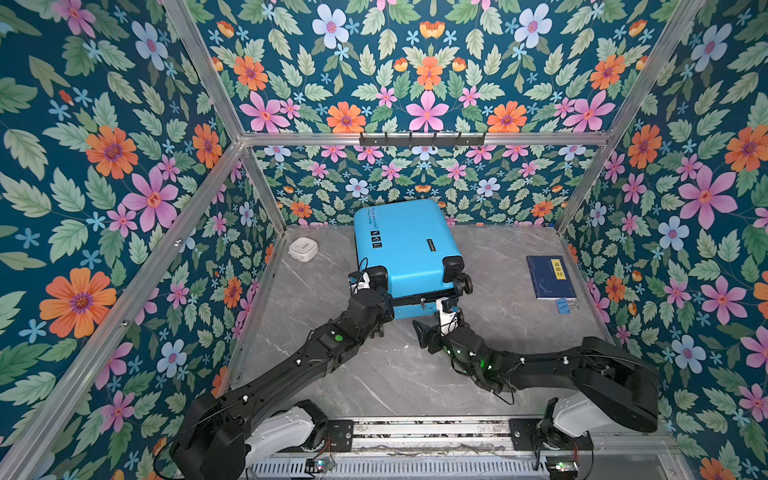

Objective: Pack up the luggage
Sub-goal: 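Lower the right gripper to the silver zipper pull on the suitcase seam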

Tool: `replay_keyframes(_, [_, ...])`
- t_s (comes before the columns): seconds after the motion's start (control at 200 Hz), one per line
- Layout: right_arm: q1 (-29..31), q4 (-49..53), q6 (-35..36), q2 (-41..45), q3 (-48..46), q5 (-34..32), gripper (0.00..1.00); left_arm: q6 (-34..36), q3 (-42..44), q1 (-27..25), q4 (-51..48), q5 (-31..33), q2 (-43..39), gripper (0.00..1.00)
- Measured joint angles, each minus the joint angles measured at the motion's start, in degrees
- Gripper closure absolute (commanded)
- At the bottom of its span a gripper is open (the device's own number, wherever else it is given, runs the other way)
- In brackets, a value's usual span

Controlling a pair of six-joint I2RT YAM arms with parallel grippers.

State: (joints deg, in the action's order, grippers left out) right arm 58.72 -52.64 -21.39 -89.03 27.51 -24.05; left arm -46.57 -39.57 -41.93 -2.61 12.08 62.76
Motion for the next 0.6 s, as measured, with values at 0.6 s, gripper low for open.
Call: replay_keyframes(0.6, [-4.2, -12.2, 6.2, -9.0, 3.2, -2.6, 0.47, 1.1, 0.8, 0.7, -0.5, -1.0, -1.9, 1.0])
